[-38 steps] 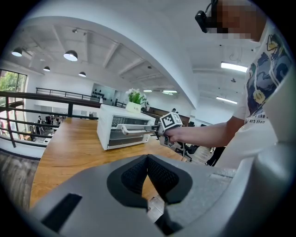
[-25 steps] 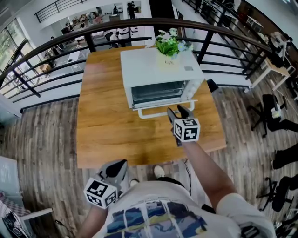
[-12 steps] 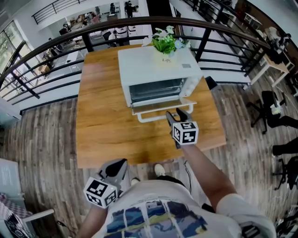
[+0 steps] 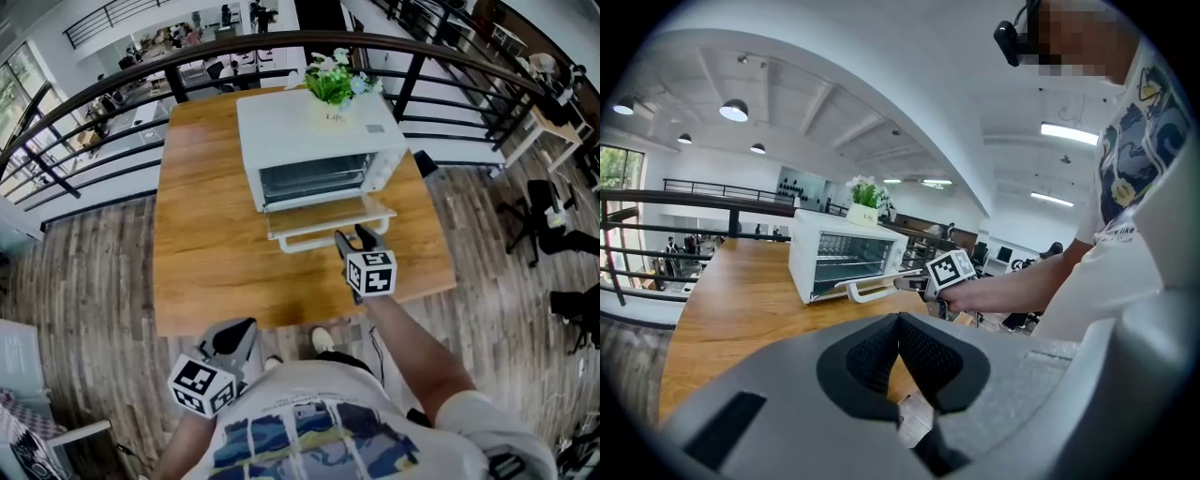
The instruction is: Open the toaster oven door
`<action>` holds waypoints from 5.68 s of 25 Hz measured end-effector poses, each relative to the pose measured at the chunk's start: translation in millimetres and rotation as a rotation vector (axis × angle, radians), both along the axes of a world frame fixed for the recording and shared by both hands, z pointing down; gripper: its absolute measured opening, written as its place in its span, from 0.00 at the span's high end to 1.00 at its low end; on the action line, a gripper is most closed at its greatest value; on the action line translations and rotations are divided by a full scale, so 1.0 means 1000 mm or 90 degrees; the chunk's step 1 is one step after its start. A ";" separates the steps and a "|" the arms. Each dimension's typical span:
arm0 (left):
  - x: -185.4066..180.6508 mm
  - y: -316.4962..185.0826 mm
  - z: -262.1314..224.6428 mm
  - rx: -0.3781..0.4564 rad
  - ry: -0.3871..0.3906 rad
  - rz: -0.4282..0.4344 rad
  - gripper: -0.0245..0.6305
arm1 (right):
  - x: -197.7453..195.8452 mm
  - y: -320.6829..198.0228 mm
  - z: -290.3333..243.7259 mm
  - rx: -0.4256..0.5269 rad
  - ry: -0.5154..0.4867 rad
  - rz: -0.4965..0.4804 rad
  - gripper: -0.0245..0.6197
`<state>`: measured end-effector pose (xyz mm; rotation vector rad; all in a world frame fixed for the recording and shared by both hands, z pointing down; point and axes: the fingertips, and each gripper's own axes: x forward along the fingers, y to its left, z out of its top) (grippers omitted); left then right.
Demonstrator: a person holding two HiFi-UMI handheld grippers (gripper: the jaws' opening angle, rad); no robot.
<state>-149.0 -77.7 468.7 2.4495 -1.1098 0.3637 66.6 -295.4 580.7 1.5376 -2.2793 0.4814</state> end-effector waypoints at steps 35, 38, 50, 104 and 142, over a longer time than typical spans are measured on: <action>-0.003 0.003 -0.003 0.005 -0.001 -0.002 0.96 | 0.006 0.036 0.067 -0.069 0.041 0.038 0.64; -0.005 0.002 -0.001 0.000 -0.002 -0.005 0.96 | 0.007 0.035 0.075 -0.069 0.048 0.037 0.63; -0.009 0.000 0.000 -0.002 -0.004 -0.010 0.96 | 0.009 0.039 0.105 -0.102 0.049 0.049 0.63; 0.008 -0.029 0.010 -0.023 -0.034 -0.017 0.96 | 0.010 0.043 0.152 -0.072 0.029 0.045 0.63; 0.012 -0.035 0.013 -0.030 -0.040 -0.010 0.96 | 0.012 0.041 0.156 -0.078 0.031 0.042 0.63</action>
